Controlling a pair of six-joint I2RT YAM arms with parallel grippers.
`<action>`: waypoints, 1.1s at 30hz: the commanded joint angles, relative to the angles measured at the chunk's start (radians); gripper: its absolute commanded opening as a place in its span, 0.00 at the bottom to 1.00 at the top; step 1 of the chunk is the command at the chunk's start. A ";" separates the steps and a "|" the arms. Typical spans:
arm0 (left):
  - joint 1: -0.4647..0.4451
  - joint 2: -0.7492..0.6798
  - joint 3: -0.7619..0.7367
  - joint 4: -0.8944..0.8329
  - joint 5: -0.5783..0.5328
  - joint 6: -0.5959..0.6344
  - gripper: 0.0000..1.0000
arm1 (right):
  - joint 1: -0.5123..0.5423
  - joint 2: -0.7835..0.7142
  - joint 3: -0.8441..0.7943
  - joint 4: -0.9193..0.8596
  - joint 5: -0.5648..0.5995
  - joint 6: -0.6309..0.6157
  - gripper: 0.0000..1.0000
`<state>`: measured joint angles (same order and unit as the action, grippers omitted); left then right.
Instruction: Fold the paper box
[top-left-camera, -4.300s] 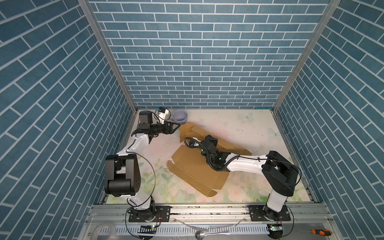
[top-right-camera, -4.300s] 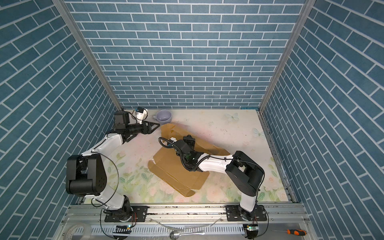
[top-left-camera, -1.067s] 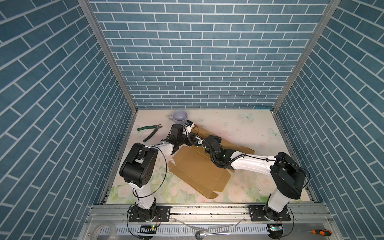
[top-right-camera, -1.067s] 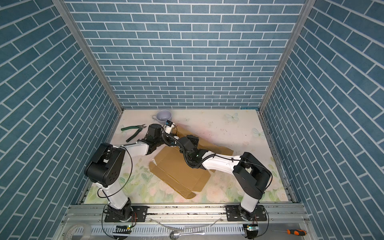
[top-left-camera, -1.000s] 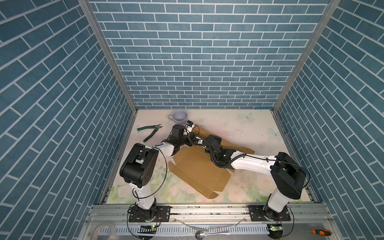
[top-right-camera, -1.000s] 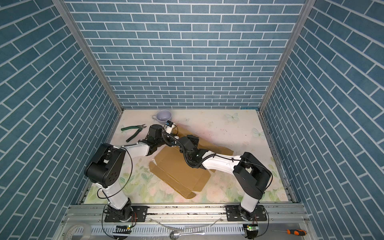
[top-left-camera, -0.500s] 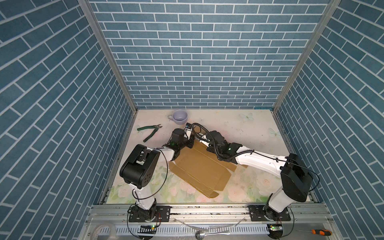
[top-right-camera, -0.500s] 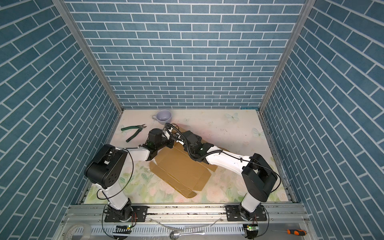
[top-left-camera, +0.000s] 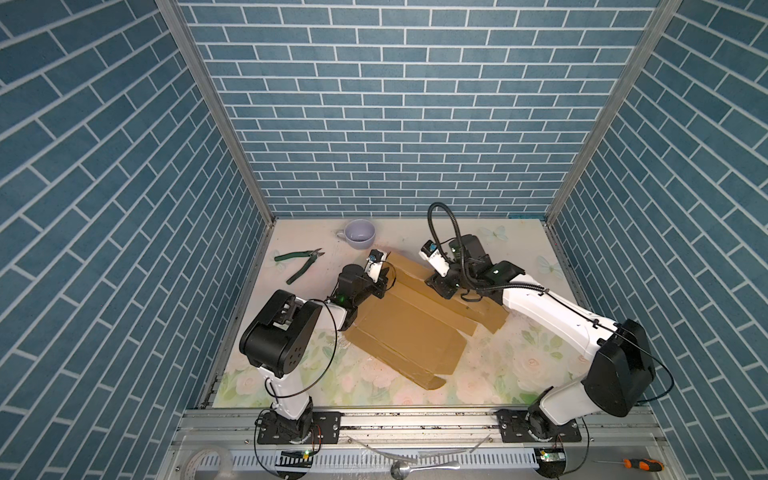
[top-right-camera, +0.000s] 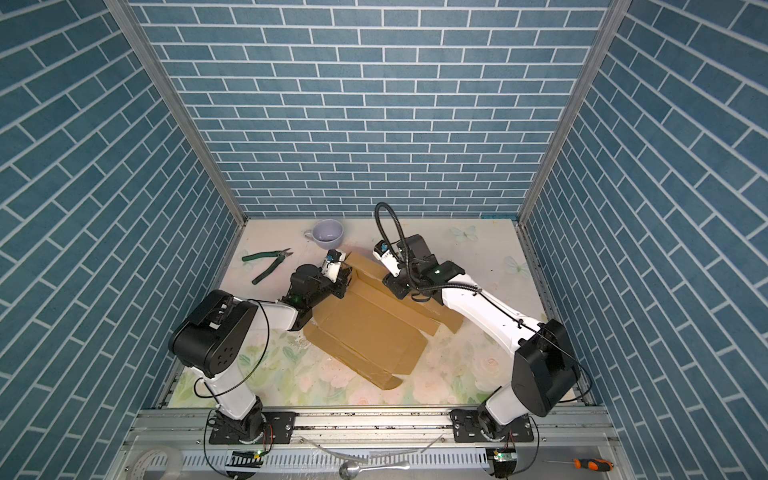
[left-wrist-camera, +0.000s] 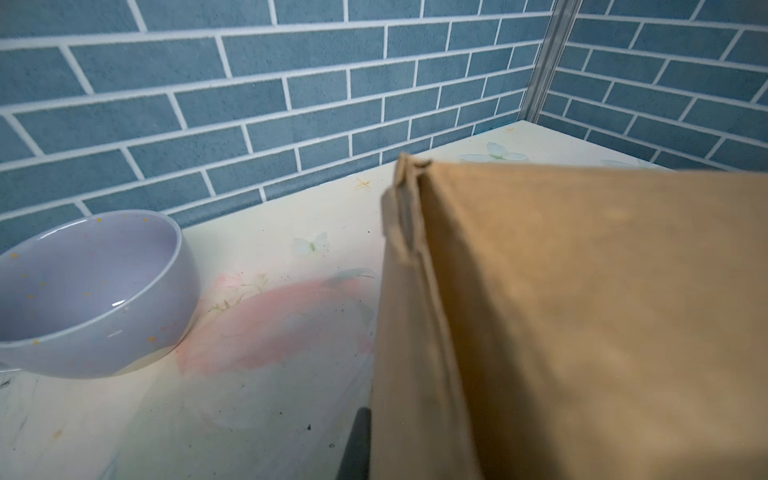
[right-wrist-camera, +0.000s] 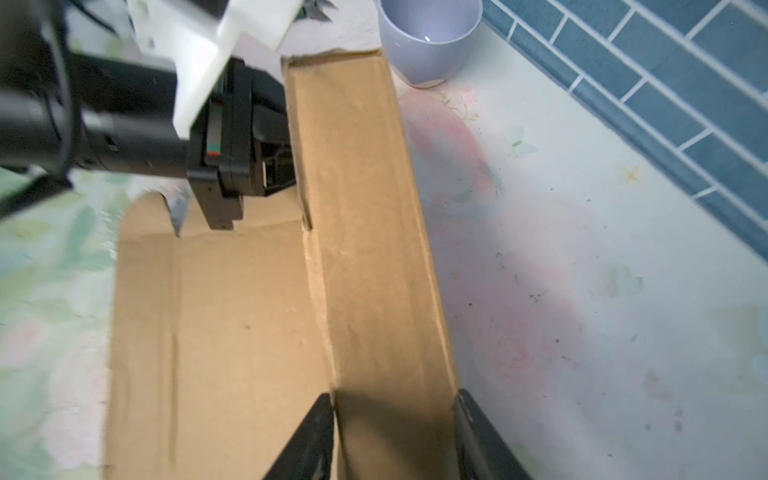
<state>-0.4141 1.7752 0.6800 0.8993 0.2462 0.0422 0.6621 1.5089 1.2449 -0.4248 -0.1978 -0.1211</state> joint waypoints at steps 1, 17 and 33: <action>-0.006 0.013 -0.009 0.088 -0.013 0.019 0.00 | -0.051 -0.013 0.065 -0.039 -0.269 0.184 0.50; -0.026 0.034 0.014 0.067 -0.011 0.002 0.00 | -0.073 0.272 0.380 -0.127 -0.331 0.465 0.61; -0.026 0.041 0.073 -0.008 0.001 0.002 0.15 | -0.050 0.415 0.454 -0.300 -0.221 0.313 0.53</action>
<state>-0.4355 1.8107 0.7177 0.8825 0.2451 0.0402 0.6079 1.8942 1.6661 -0.6434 -0.4480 0.2424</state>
